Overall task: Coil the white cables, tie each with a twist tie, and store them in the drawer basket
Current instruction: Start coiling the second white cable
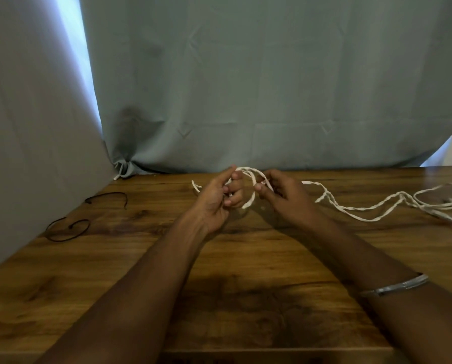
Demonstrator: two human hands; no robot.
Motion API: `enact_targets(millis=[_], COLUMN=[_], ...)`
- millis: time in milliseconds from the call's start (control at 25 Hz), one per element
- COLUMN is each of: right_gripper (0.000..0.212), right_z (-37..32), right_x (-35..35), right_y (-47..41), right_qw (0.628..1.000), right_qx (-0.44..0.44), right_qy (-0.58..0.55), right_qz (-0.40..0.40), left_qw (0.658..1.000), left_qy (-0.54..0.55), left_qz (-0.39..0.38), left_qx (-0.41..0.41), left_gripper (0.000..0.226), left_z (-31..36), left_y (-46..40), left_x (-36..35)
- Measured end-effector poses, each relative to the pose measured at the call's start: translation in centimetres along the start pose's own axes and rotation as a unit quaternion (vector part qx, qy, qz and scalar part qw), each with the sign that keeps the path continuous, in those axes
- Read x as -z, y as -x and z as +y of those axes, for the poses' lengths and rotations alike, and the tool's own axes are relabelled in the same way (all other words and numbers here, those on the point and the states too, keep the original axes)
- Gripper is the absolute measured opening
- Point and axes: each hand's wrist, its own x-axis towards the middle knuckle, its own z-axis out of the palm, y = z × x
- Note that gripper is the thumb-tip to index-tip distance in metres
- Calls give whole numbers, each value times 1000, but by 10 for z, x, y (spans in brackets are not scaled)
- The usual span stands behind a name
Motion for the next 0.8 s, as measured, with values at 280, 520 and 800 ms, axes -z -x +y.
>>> enact_targets(millis=[280,520,800], right_gripper=[21,14,23], right_z=[19,19,-22], right_x=[39,45,10], right_y=[-4,-8,-2], right_qw=[975,952,924], right_qx=[60,134,249], right_qy=[216,274,269], right_qz=[-8,25,-111], left_qw=[982,979,954], left_qy=[79,20,-208], left_qz=[124,137,124], left_qx=[-120,-152,-176], left_gripper=[39,40,34], left_z=[17,11,-11], left_y=[-1,-3,-4], left_x=[11,3,-5])
